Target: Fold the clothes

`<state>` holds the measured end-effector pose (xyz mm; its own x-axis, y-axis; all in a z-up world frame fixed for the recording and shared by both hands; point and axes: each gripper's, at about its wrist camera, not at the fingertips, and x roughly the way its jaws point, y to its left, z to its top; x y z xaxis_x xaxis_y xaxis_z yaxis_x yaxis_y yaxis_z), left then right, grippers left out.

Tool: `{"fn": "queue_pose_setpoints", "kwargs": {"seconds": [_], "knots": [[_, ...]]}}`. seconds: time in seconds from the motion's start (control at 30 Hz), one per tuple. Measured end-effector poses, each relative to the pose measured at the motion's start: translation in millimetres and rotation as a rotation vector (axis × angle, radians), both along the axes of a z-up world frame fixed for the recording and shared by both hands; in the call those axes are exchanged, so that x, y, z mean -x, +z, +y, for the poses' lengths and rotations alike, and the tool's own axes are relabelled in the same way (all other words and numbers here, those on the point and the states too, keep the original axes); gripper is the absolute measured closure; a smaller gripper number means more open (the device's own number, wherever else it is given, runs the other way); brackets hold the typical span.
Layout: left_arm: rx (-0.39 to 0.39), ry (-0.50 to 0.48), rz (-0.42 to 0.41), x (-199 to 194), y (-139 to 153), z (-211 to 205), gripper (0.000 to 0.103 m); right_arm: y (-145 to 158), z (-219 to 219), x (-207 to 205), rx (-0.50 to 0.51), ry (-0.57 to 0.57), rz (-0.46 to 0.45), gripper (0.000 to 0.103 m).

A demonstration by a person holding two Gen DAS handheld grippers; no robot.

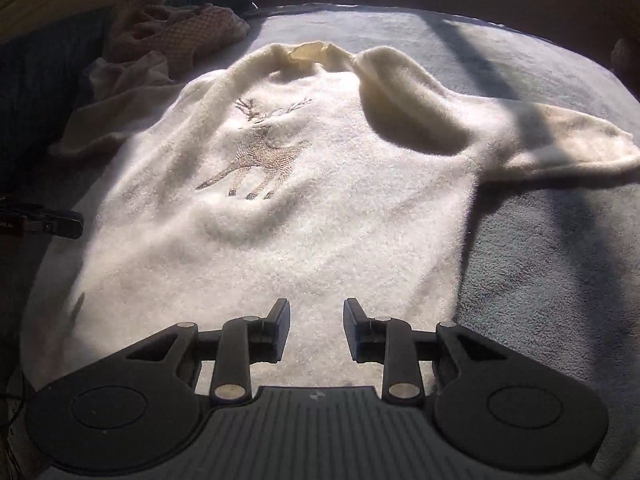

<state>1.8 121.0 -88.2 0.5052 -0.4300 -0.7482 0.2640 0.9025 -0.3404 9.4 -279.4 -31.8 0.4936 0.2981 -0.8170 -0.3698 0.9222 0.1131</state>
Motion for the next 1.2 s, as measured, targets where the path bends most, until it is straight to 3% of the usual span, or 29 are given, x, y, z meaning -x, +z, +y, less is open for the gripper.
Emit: {"fn": "queue_pose_setpoints", "kwargs": {"seconds": [0.1,0.27,0.4,0.47,0.57,0.63,0.7,0.77,0.83,0.87,0.9,0.93,1.07,1.2], "knots": [[-0.022,0.012,-0.066,-14.8,-0.9,-5.3,0.074,-0.4,6.5,-17.2,0.046,-0.003,-0.04,0.072],[0.0,0.086,-0.089,-38.5,-14.4,-6.7,0.074,-1.0,-18.4,-59.3,0.077,-0.119,-0.075,0.072],[0.017,0.145,-0.107,-57.4,-25.3,-7.9,0.074,4.0,-25.6,-99.6,0.112,-0.132,-0.14,0.072],[0.024,0.16,-0.117,-61.7,-28.6,-7.9,0.074,7.2,-16.0,-118.0,0.139,-0.089,-0.181,0.072],[0.033,0.161,-0.132,-61.4,-30.7,-7.4,0.073,10.2,7.6,-142.4,0.192,0.004,-0.254,0.055],[0.039,0.162,-0.142,-61.2,-32.1,-7.0,0.072,9.7,30.1,-156.0,0.234,0.094,-0.316,0.051],[0.045,0.163,-0.152,-60.9,-33.5,-6.6,0.071,7.1,51.7,-171.5,0.282,0.167,-0.375,0.034],[0.051,0.164,-0.162,-60.7,-34.9,-6.3,0.071,1.0,68.2,-189.5,0.305,0.211,-0.407,0.029],[0.056,0.165,-0.172,-60.5,-36.3,-5.9,0.071,-9.6,78.2,-210.5,0.339,0.22,-0.396,0.03],[0.059,0.165,-0.177,-60.3,-36.9,-5.7,0.071,-15.9,81.2,-222.6,0.356,0.213,-0.381,0.043],[0.061,0.167,-0.179,-59.9,-37.3,-5.5,0.071,-20.3,77.2,-234.5,0.344,0.175,-0.353,0.066],[0.062,0.168,-0.18,-59.5,-37.4,-5.5,0.071,-23.6,65.4,-247.0,0.303,0.097,-0.325,0.07],[0.061,0.165,-0.187,-57.6,-37.8,-5.4,0.071,-43.9,0.1,-284.4,0.09,-0.241,-0.199,0.069],[0.068,0.161,-0.184,-59.1,-37.5,-4.5,0.071,-59.7,-30.4,-287.5,-0.061,-0.354,-0.145,0.067]]}}
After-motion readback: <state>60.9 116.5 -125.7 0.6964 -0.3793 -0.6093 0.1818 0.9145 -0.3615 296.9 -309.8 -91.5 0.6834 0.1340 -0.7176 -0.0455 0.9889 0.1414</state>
